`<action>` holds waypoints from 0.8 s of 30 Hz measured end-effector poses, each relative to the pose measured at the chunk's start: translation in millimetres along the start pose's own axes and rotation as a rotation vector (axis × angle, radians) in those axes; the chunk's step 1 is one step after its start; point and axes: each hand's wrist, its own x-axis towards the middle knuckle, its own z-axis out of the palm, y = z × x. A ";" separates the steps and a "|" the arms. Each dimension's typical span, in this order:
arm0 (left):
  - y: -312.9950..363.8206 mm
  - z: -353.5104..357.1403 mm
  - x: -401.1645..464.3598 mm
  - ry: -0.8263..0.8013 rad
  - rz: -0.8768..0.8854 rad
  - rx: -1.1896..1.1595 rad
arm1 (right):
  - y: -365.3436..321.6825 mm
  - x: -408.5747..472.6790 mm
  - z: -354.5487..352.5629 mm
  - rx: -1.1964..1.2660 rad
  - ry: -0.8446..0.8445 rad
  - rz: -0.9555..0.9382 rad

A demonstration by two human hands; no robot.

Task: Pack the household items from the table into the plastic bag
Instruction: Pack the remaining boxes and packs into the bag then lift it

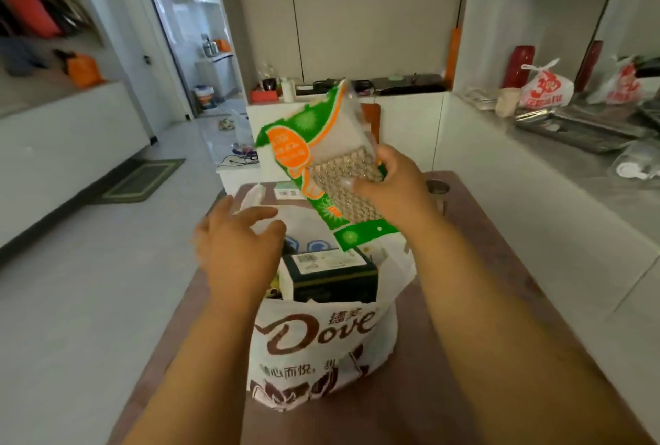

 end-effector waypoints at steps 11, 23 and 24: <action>-19.3 5.8 28.2 -0.205 -0.053 0.052 | 42.5 -5.9 36.4 -0.310 -0.124 0.085; -15.1 -5.8 38.0 0.085 -0.350 -0.700 | 40.6 1.7 42.9 -0.490 -0.178 0.114; -15.1 -6.8 37.6 0.080 -0.358 -0.732 | 40.5 2.6 44.1 -0.490 -0.189 0.117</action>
